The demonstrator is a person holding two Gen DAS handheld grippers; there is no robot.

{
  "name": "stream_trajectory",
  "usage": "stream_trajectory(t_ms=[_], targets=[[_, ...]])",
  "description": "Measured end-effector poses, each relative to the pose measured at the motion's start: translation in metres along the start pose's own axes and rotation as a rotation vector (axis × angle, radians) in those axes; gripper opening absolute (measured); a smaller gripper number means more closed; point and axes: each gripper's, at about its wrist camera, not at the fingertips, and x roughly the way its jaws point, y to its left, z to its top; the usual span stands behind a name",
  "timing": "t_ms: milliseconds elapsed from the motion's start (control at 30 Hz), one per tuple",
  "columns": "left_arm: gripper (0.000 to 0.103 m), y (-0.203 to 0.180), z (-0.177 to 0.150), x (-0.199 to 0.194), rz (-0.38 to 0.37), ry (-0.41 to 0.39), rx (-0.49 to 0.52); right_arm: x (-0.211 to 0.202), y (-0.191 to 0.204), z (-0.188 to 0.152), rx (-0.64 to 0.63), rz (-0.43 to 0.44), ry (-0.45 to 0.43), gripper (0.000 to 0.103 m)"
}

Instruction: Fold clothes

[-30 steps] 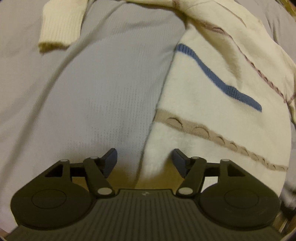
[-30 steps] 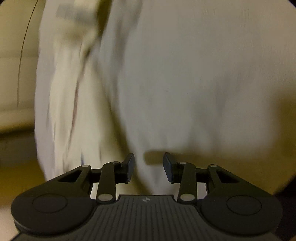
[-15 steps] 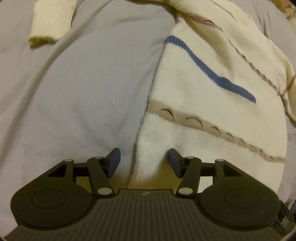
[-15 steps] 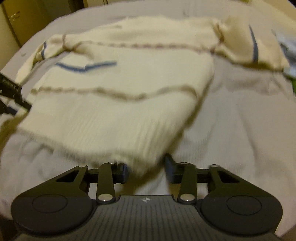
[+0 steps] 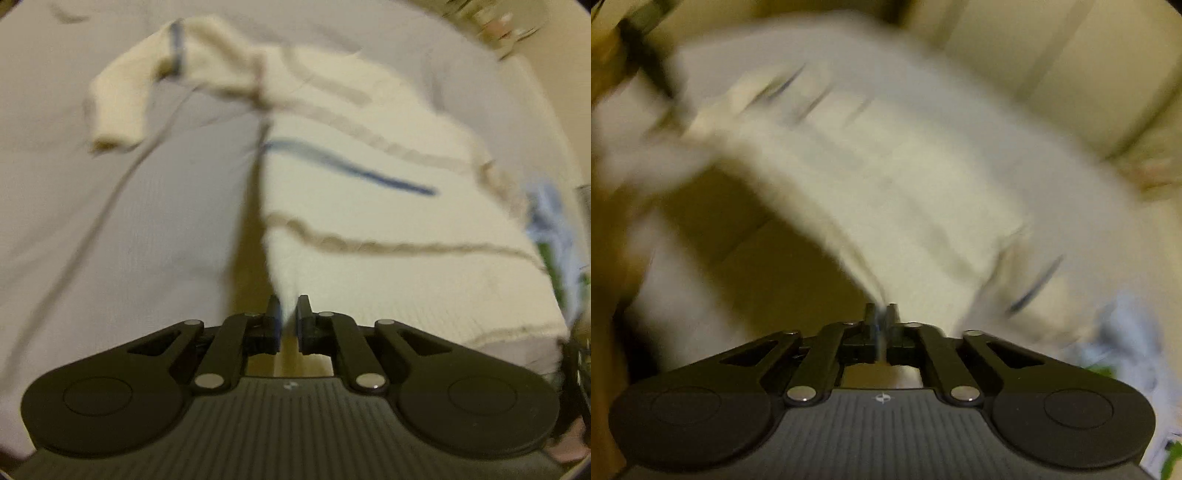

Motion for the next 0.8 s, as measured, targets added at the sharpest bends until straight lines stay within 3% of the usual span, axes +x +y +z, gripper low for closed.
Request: stream_trajectory(t_ms=[67,133,167,233,300,367,467,533,633,667,700,733,800], targets=[[0.007,0.009,-0.015,0.019,0.075,0.091,-0.025,0.030,0.005,-0.025,0.107,0.045,0.162,0.000],[0.010,0.013,-0.029,0.031,0.103,0.129,-0.022,0.045,-0.009,-0.046,0.361,0.090,0.215,0.003],[0.015,0.014,-0.033,0.035,0.108,0.134,-0.025,0.050,-0.022,-0.059,0.558,0.139,0.208,0.009],[0.023,0.018,-0.039,0.043,0.108,0.140,-0.044,0.059,-0.046,-0.088,0.939,0.243,0.156,0.039],[0.027,0.022,-0.039,0.048,0.088,0.134,-0.085,0.072,-0.057,-0.112,1.234,0.333,0.085,0.042],[0.031,0.028,-0.036,0.052,0.061,0.106,-0.135,0.090,-0.060,-0.124,1.398,0.377,0.051,0.047],[0.049,0.036,-0.024,0.058,0.027,0.056,-0.197,0.116,-0.056,-0.120,1.471,0.395,0.015,0.052],[0.049,0.040,-0.016,0.068,0.014,0.046,-0.217,0.134,-0.053,-0.113,1.484,0.399,-0.001,0.062],[0.047,0.040,-0.007,0.094,0.018,0.061,-0.236,0.162,-0.049,-0.101,1.512,0.418,0.008,0.063],[0.040,0.039,-0.004,0.099,0.013,0.062,-0.237,0.167,-0.048,-0.097,1.518,0.430,0.007,0.061],[0.030,0.036,-0.002,0.102,0.003,0.060,-0.227,0.171,-0.047,-0.090,1.504,0.440,0.011,0.032],[0.006,0.033,0.001,0.102,-0.013,0.061,-0.210,0.174,-0.048,-0.081,1.477,0.448,0.025,0.008],[0.006,0.024,0.003,0.097,-0.003,0.054,-0.164,0.171,-0.056,-0.064,1.398,0.431,0.059,0.007]])
